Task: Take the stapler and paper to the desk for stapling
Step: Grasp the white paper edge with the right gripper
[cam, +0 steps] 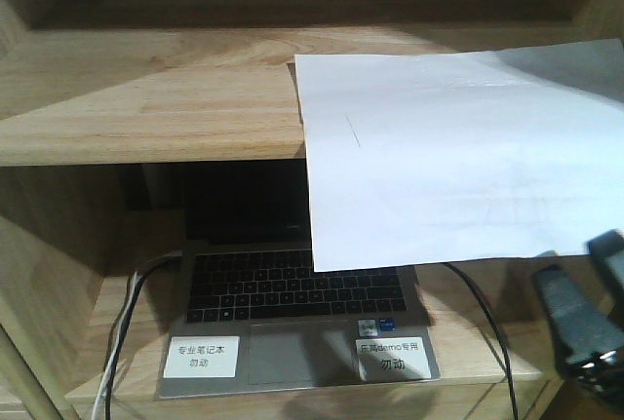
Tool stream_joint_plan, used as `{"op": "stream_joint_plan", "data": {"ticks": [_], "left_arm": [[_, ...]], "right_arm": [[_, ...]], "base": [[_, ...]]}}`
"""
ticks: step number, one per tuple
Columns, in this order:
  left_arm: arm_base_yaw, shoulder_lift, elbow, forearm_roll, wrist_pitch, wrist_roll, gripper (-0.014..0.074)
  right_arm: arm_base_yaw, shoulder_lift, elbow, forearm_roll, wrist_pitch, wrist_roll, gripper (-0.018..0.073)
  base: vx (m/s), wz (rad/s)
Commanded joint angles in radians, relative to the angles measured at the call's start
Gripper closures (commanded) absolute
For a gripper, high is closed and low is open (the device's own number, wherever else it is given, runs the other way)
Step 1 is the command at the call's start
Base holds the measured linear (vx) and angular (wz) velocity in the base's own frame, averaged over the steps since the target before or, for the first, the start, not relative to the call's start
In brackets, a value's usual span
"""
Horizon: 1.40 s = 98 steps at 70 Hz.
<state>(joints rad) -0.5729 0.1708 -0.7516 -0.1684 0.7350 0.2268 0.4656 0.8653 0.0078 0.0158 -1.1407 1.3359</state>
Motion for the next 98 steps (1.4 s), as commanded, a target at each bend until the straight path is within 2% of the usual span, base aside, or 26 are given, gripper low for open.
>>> {"op": "stream_joint_plan", "data": {"ticks": [1, 51, 79, 88, 98], "left_arm": [[-0.009, 0.015, -0.029, -0.016, -0.114, -0.001, 0.0602], [-0.009, 0.015, -0.029, -0.016, -0.114, -0.001, 0.0602], [-0.009, 0.015, -0.029, -0.016, -0.114, -0.001, 0.0602], [-0.009, 0.015, -0.029, -0.016, -0.114, -0.001, 0.0602], [-0.009, 0.015, -0.029, -0.016, -0.114, -0.001, 0.0602]], "right_arm": [[0.002, 0.038, -0.029, -0.016, -0.198, 0.002, -0.0036], [0.001, 0.154, -0.202, -0.007, -0.197, -0.053, -0.0036], [0.001, 0.155, -0.258, 0.064, -0.197, -0.072, -0.0032], [0.001, 0.155, -0.258, 0.071, -0.197, -0.079, 0.0013], [0.001, 0.155, -0.258, 0.071, -0.197, -0.079, 0.0155]], "base": [[0.00, 0.00], [0.00, 0.00], [0.00, 0.00], [0.00, 0.00], [0.00, 0.00]]}}
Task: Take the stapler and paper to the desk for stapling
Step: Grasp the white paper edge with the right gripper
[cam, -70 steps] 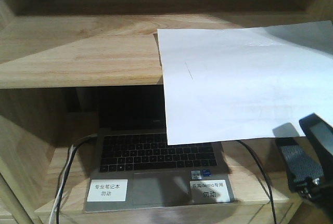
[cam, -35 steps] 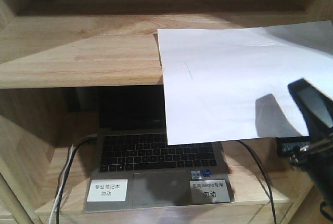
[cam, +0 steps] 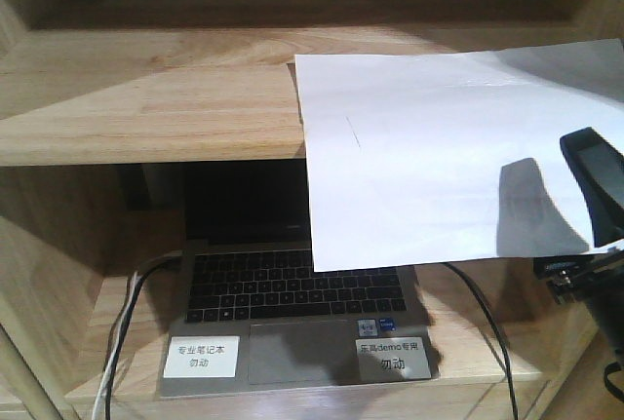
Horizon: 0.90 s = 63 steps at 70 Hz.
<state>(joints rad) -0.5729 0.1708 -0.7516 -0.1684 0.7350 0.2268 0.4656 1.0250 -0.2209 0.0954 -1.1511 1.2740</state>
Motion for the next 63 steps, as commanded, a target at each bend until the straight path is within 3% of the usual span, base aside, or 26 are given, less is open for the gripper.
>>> {"op": "stream_joint_plan", "data": {"ticks": [1, 19, 45, 63], "left_arm": [[-0.009, 0.015, -0.029, -0.016, -0.114, -0.001, 0.0602], [-0.009, 0.015, -0.029, -0.016, -0.114, -0.001, 0.0602], [-0.009, 0.015, -0.029, -0.016, -0.114, -0.001, 0.0602], [-0.009, 0.015, -0.029, -0.016, -0.114, -0.001, 0.0602]], "right_arm": [[0.001, -0.004, -0.030, -0.008, -0.187, -0.017, 0.0172], [0.001, -0.004, -0.030, -0.018, -0.187, -0.017, 0.0575], [0.001, -0.015, -0.030, -0.023, -0.187, -0.016, 0.0567], [0.001, -0.048, -0.089, -0.146, -0.187, -0.023, 0.0564]], "base": [[0.00, 0.00], [0.00, 0.00], [0.00, 0.00], [0.00, 0.00]]}}
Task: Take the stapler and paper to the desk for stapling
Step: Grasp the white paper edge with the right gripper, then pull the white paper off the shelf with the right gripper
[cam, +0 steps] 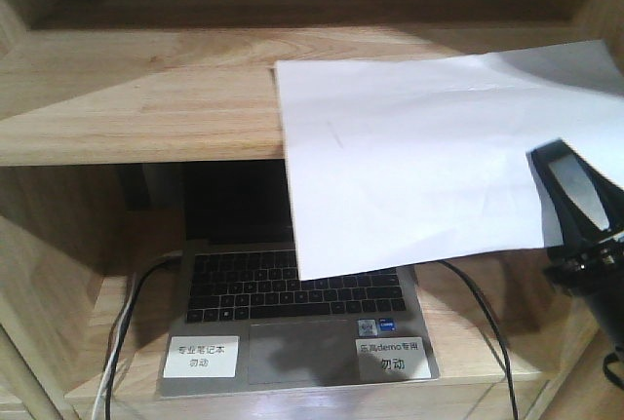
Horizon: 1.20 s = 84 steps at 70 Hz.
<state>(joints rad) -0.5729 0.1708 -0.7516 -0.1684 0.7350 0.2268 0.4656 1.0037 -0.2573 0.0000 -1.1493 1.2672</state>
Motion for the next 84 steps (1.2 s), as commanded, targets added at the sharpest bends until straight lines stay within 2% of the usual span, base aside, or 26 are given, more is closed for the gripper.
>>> {"op": "stream_joint_plan", "data": {"ticks": [1, 19, 36, 41, 52, 59, 84], "left_arm": [[-0.009, 0.015, -0.029, -0.016, -0.114, -0.001, 0.0602], [-0.009, 0.015, -0.029, -0.016, -0.114, -0.001, 0.0602], [-0.009, 0.015, -0.029, -0.016, -0.114, -0.001, 0.0602], [-0.009, 0.015, -0.029, -0.016, -0.114, -0.001, 0.0602], [-0.009, 0.015, -0.029, -0.016, -0.114, -0.001, 0.0602], [-0.009, 0.015, -0.029, -0.016, -0.114, -0.001, 0.0602], [-0.009, 0.015, -0.029, -0.016, -0.114, -0.001, 0.0602]], "right_arm": [[0.001, -0.030, -0.056, -0.056, -0.189, -0.017, 0.0564], [0.001, -0.117, -0.068, -0.056, -0.168, -0.042, 0.0564], [-0.007, -0.234, -0.058, -0.067, -0.084, -0.066, 0.0562], [-0.036, -0.262, -0.024, -0.063, -0.101, -0.046, 0.0562], [-0.140, -0.334, 0.093, -0.024, -0.151, 0.071, 0.0562], [-0.178, -0.394, 0.137, -0.030, -0.142, 0.094, 0.0562], [-0.179, -0.566, 0.181, -0.065, -0.050, 0.095, 0.0562]], "base": [[0.00, 0.00], [0.00, 0.00], [0.00, 0.00], [0.00, 0.00], [0.00, 0.00], [0.00, 0.00], [0.00, 0.00]]}}
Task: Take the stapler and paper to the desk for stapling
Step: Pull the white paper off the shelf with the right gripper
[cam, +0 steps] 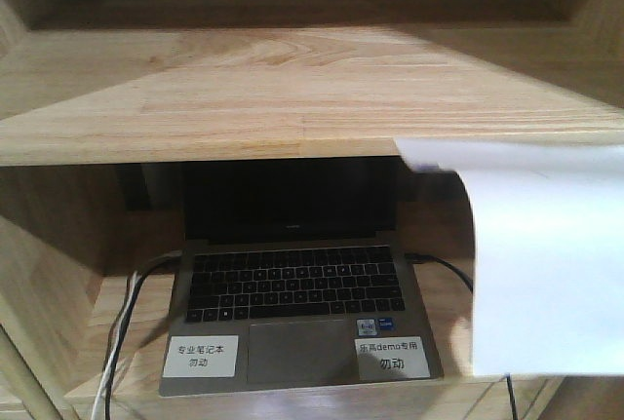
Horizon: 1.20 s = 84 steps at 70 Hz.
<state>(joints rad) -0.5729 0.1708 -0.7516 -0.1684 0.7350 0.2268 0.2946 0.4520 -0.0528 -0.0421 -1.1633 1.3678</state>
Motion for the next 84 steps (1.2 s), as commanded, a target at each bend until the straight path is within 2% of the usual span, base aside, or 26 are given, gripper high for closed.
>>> {"op": "stream_joint_plan", "data": {"ticks": [1, 12, 84], "left_arm": [[-0.009, 0.015, -0.029, -0.016, -0.114, -0.001, 0.0602], [-0.009, 0.015, -0.029, -0.016, -0.114, -0.001, 0.0602], [-0.009, 0.015, -0.029, -0.016, -0.114, -0.001, 0.0602]], "right_arm": [[-0.008, -0.021, -0.024, -0.026, -0.035, -0.006, 0.0562], [-0.008, -0.056, -0.024, -0.068, -0.035, -0.006, 0.0562], [-0.007, -0.080, -0.024, -0.064, -0.077, -0.006, 0.0562]], "base": [[0.00, 0.00], [0.00, 0.00], [0.00, 0.00]]}}
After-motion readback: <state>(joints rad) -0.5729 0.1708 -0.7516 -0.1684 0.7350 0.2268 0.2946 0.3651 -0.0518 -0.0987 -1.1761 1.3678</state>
